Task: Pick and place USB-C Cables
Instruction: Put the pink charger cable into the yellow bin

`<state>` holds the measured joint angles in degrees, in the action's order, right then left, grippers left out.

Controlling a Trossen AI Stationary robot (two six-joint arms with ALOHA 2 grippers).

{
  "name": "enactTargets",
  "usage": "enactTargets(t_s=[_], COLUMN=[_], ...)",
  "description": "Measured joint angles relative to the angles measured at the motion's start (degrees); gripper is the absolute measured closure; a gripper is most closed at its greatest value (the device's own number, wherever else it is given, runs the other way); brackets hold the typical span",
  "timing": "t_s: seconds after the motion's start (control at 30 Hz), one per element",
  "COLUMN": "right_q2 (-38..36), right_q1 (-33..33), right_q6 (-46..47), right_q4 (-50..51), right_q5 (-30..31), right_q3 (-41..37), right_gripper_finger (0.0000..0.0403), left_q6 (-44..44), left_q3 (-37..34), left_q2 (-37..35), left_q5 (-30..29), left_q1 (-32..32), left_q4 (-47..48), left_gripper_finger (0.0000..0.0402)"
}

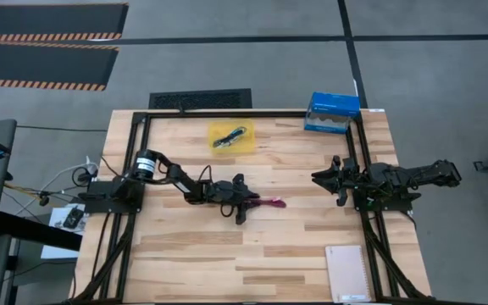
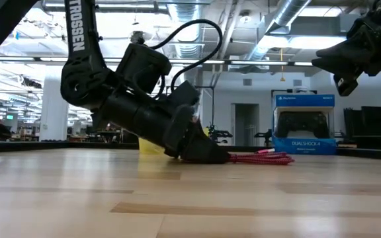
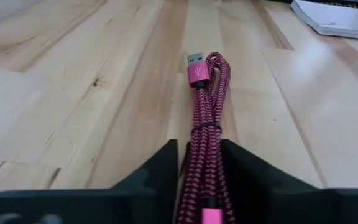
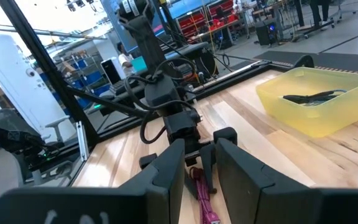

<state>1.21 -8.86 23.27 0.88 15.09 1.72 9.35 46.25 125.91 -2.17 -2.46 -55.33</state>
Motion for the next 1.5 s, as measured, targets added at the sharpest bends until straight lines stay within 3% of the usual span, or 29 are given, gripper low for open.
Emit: enactTargets(t_s=[0.2,0.27,0.83,1.5], right_q2=[0.0,0.0,0.0,0.0], right_q1=[0.02,0.0,0.02,0.0], right_q6=[0.01,0.02,0.17,0.2], right_q4=[-0.02,0.0,-0.02,-0.01], right_q5=[0.0,0.0,-0.01,0.0], right_q3=[0.02,0.02,0.01,0.02], right_gripper_finger=[0.0284,0.0284,0.0284,0.0284], left_q6=[1.49,1.92,2.63,2.76], left_q3=[0.32,0.32,0.12,0.01], left_q2=[-0.04,-0.04,-0.94,-13.23], left_q5=[0.0,0.02,-0.25,-1.98], left_q1=[0.22,0.22,0.3,1.54], left_q4=[1.4,1.4,0.71,8.99], left_gripper_finger=[0.0379,0.0391,0.0398,0.0396])
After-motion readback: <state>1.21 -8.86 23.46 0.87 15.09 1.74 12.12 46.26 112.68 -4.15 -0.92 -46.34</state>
